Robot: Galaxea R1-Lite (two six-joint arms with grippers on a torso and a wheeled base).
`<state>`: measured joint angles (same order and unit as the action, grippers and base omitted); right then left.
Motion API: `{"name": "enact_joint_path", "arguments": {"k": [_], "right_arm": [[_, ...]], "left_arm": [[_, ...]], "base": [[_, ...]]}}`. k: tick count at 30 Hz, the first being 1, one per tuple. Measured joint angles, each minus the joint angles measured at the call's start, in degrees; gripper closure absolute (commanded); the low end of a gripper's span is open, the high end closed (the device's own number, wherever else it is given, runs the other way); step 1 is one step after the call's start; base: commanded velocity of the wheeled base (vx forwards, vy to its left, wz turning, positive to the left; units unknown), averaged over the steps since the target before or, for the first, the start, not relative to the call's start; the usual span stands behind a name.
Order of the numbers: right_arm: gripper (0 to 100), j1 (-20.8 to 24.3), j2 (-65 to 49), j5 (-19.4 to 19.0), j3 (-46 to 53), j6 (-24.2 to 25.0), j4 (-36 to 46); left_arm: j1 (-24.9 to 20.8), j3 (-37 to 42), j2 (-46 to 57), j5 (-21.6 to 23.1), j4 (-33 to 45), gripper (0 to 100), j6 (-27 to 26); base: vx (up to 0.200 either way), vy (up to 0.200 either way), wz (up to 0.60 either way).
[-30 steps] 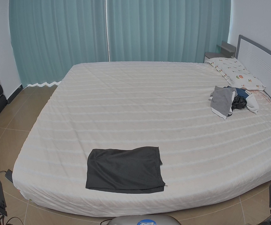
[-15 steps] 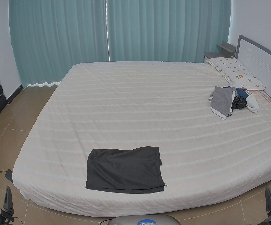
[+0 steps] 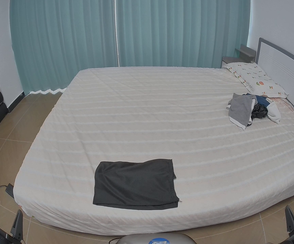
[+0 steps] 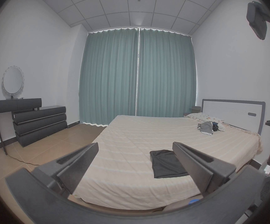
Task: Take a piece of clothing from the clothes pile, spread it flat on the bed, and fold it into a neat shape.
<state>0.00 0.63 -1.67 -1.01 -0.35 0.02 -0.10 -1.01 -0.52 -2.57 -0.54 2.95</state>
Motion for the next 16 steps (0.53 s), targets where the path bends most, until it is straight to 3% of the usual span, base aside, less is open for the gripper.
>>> {"name": "enact_joint_path", "arguments": {"k": [16], "right_arm": [[0, 0.00, 0.05, 0.01, 0.00, -0.07, -0.02]], "left_arm": [[0.00, 0.00, -0.07, 0.30, 0.54, 0, -0.30]], "base": [[0.000, 0.000, 0.00]]}}
